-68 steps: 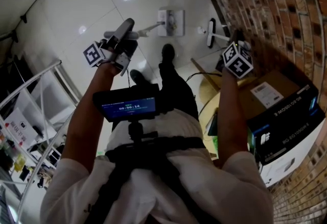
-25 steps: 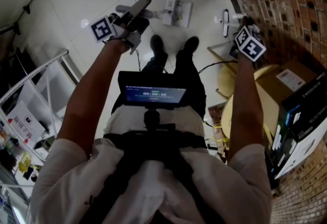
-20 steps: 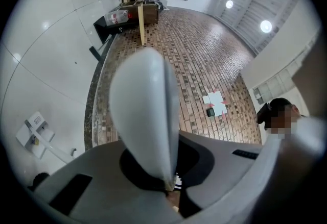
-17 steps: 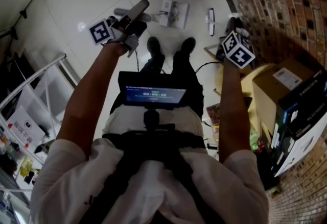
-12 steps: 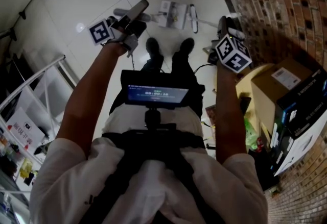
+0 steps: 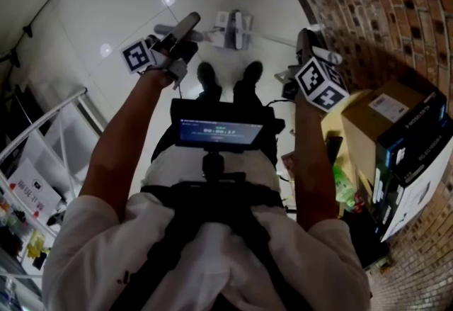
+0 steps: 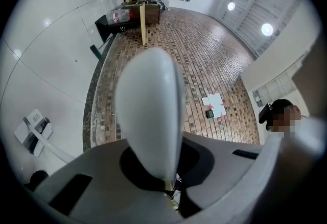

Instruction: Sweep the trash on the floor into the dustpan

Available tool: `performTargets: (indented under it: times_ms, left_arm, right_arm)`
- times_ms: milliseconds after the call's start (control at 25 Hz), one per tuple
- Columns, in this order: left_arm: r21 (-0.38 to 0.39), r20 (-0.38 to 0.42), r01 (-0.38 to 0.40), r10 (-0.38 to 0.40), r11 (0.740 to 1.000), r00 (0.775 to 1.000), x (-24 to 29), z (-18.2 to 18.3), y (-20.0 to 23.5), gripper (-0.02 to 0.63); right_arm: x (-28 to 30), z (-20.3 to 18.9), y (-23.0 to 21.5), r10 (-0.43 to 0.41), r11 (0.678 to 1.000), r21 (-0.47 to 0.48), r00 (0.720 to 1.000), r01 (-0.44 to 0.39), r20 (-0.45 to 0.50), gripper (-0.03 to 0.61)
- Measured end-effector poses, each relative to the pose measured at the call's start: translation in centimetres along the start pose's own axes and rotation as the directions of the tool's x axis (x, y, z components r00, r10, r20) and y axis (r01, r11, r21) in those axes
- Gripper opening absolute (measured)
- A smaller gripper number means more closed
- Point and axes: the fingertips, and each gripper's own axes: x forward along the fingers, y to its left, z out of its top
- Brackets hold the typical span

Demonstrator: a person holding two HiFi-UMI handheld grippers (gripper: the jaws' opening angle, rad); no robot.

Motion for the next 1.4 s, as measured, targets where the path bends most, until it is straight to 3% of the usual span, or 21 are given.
performTargets:
  times_ms: [320, 880, 1160, 1400]
  left_arm:
    - [-0.017, 0.055, 0.047, -0.046, 0.999, 0.997, 0.7, 0.4, -1.4, 0.0]
    - [-0.01, -0.04, 0.088, -0.088, 0.996, 0.995, 11.0, -4.1, -1.8, 0.0]
    - [-0.031, -0.063, 0.106, -0.107, 0.994, 0.992, 16.8, -7.0, -1.2, 0.0]
    - [-0.059, -0.082, 0.051, -0.056, 0.997, 0.995, 19.8, -9.4, 1.1, 0.0]
  right_arm:
    - [-4.3, 2.8, -3.0, -0.07, 0.997, -0.002, 0.993, 0.071, 0.095, 0.043]
    - [-5.4, 4.4, -12.9, -0.273, 0.955, -0.087, 0.956, 0.283, 0.11, 0.043]
    - [-4.4, 5.1, -17.7, -0.356, 0.932, -0.027, 0.928, 0.361, 0.107, 0.043]
    - [-2.6, 5.2, -19.5, -0.385, 0.923, 0.037, 0.918, 0.383, 0.095, 0.043]
